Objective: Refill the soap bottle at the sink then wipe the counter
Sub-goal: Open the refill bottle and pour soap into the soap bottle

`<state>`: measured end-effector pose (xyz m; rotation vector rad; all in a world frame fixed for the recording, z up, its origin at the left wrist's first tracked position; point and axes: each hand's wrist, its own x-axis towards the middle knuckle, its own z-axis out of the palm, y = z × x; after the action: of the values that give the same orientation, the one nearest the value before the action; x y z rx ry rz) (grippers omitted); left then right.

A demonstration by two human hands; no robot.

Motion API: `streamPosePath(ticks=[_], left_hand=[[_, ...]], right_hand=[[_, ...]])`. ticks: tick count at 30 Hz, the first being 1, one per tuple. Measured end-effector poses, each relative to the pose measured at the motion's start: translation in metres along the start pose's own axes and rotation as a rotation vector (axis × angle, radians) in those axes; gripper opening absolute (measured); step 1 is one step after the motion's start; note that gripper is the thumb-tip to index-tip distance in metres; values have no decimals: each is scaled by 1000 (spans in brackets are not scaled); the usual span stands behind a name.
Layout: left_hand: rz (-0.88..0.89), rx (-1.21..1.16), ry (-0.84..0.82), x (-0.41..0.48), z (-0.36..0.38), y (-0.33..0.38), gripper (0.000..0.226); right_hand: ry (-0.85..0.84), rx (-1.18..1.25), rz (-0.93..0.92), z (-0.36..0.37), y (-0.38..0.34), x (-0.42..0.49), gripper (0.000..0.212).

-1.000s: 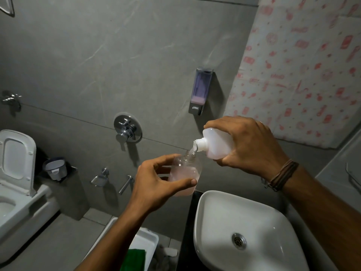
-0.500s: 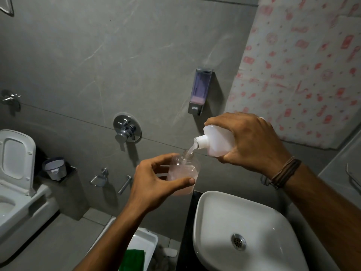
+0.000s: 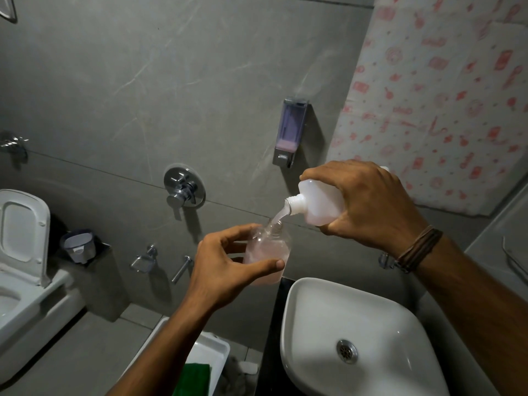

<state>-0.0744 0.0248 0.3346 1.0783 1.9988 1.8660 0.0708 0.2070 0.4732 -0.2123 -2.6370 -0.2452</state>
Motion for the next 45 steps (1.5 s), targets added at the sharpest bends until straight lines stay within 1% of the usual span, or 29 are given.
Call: streamPosePath(ticks=[3, 6, 8, 13, 18, 29, 31, 35, 45], left_hand=[[-10, -5, 2, 0, 0, 0, 67], [-17, 3, 0, 0, 0, -1, 81], [-14, 4, -4, 0, 0, 0, 85], [-11, -9, -15, -1, -1, 2, 68], [-10, -24, -8, 0, -2, 2, 75], [-9, -41, -14, 1, -4, 4, 65], [-12, -43, -15, 1, -3, 4, 66], [-25, -36, -8, 2, -3, 2, 76], [-23, -15, -16, 4, 0, -1, 84]], right_hand=[[-1, -7, -1, 0, 0, 0, 75], [-4, -16, -1, -1, 0, -1, 75], [-6, -15, -3, -2, 0, -1, 75], [-12, -22, -6, -2, 0, 0, 73], [4, -34, -6, -1, 0, 0, 71], [34, -44, -10, -1, 1, 1, 70], [30, -43, -6, -1, 0, 2, 70], [17, -42, -5, -1, 2, 2, 71], [14, -54, -4, -1, 4, 1, 70]])
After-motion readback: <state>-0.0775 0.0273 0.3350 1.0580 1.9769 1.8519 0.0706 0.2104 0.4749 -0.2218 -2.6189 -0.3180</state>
